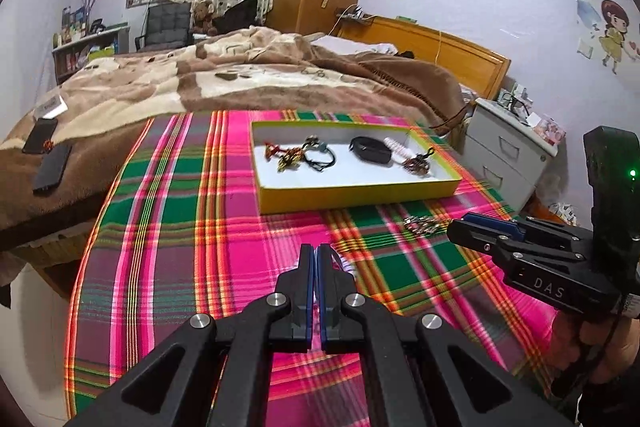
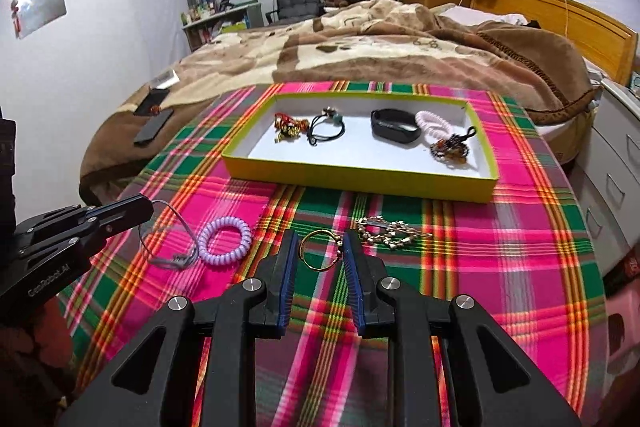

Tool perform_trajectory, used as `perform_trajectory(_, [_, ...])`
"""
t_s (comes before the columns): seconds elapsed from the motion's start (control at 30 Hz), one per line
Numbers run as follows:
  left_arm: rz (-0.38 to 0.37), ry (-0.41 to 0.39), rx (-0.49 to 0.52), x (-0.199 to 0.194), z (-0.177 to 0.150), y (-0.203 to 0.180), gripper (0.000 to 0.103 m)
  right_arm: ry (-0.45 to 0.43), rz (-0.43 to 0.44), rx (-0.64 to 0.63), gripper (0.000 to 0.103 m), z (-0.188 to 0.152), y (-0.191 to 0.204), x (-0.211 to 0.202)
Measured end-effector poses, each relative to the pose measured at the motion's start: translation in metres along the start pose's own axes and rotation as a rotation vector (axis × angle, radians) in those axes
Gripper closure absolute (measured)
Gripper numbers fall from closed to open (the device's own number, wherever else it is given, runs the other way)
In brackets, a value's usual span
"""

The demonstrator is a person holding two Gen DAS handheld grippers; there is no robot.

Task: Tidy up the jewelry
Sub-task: 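Grasp the grey cord bracelet with the left tool while the right tool grasps the gold ring, then carry the grey cord bracelet and gold ring with both tools into the box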

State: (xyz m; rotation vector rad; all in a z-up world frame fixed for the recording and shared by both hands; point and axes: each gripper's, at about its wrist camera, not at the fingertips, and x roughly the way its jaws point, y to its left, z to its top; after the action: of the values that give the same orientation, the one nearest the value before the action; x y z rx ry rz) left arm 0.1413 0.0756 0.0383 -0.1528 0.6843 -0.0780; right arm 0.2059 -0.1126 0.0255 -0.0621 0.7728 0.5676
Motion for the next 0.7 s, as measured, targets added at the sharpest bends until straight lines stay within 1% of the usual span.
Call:
perform_trajectory(0.33, [-0.009, -0.03, 0.05, -0.014, 0.012, -0.02, 0.102, -0.051, -0.007, 0.014, 0.079, 0.004, -0.007, -0.025])
perform_trajectory(0.7, [-0.015, -0.044, 0.083, -0.007, 0.031, -0.025, 0.102, -0.069, -0.021, 0.006, 0.079, 0.015, -0.013, -0.027])
